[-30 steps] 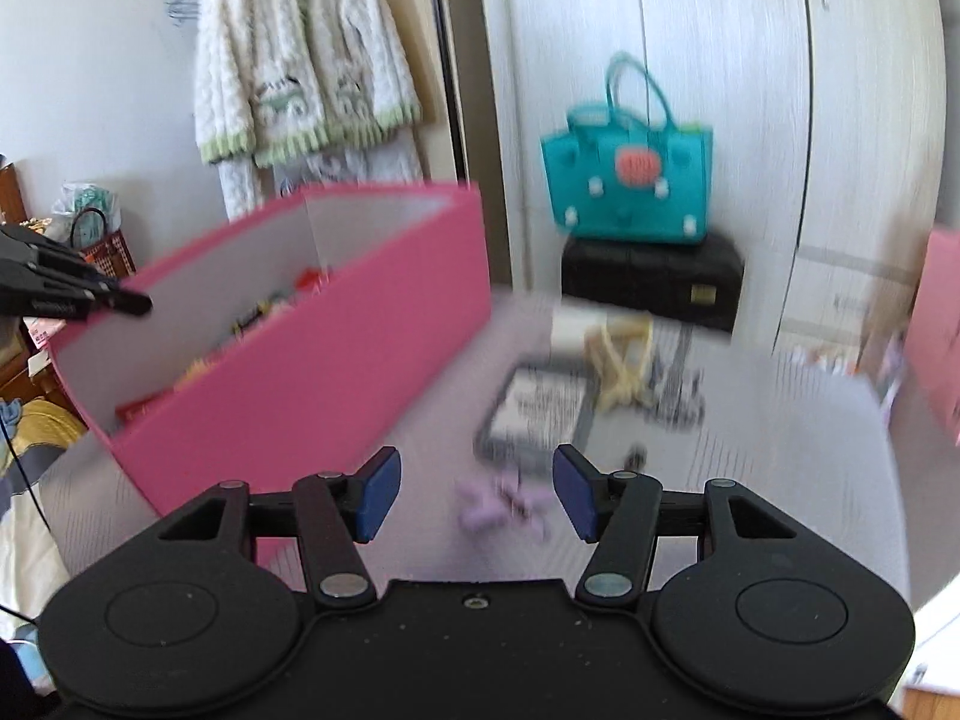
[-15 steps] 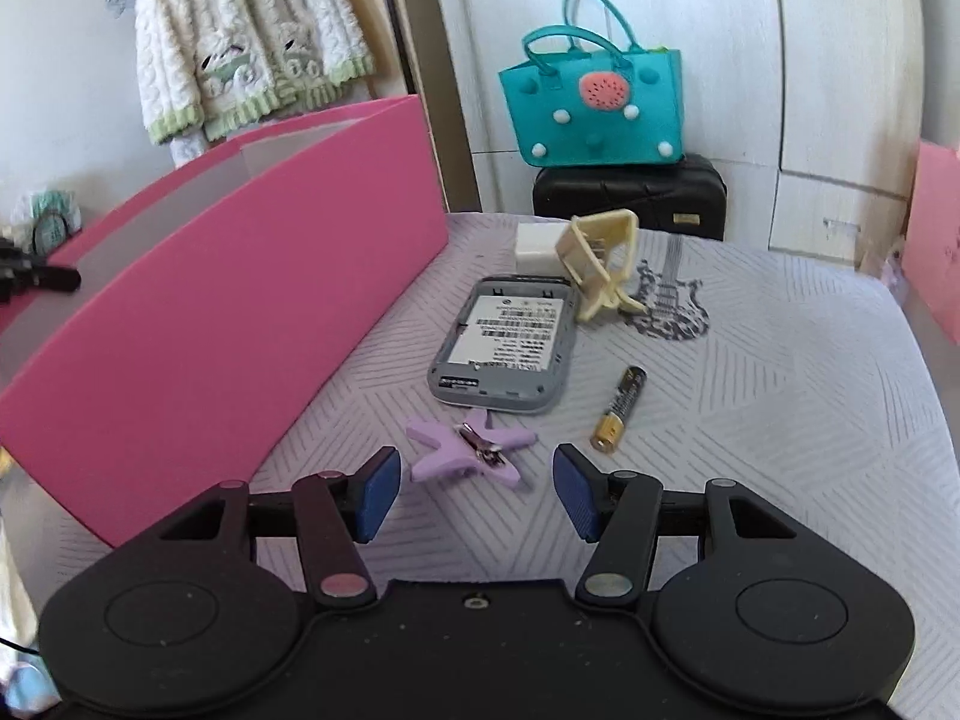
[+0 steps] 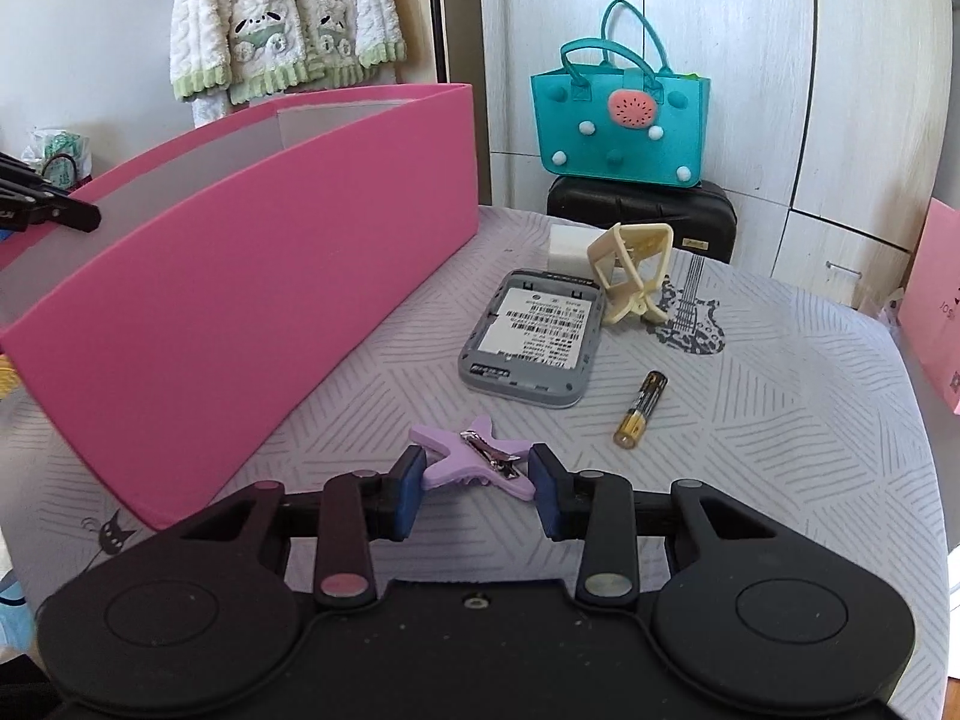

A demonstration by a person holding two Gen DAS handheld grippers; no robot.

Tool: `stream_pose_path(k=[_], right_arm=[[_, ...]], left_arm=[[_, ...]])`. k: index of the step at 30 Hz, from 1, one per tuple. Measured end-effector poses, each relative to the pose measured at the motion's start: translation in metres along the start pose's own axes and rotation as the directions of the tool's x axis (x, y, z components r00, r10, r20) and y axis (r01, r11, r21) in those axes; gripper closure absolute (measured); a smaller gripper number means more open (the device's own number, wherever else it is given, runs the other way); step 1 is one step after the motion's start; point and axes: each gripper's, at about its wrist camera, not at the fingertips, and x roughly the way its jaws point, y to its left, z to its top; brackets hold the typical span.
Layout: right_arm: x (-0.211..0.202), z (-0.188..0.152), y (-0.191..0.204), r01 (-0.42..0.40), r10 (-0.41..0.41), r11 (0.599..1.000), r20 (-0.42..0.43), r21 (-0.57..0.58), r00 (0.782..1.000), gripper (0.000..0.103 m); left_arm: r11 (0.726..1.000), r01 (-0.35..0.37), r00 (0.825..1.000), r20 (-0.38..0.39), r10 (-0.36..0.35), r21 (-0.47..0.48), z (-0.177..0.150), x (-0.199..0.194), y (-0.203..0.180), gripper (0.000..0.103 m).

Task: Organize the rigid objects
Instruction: 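Carry the lilac star clip into the box and open the right gripper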

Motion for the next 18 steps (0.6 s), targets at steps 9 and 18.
stream_pose_path(k=[9, 18], right_arm=[[-0.019, 0.008, 0.008, 0.004, -0.003, 1.000, 0.041, -0.020, 0.999, 0.060], [-0.061, 0.052, 0.021, -0.075, 0.085, 0.996, 0.201, -0.056, 0.976, 0.060]], left_arm=[[1.000, 0.000, 1.000, -0.001, 0.000, 0.001, 0.000, 0.000, 0.000, 0.095], [1.000, 0.000, 1.000, -0.001, 0.000, 0.001, 0.000, 0.000, 0.000, 0.095]])
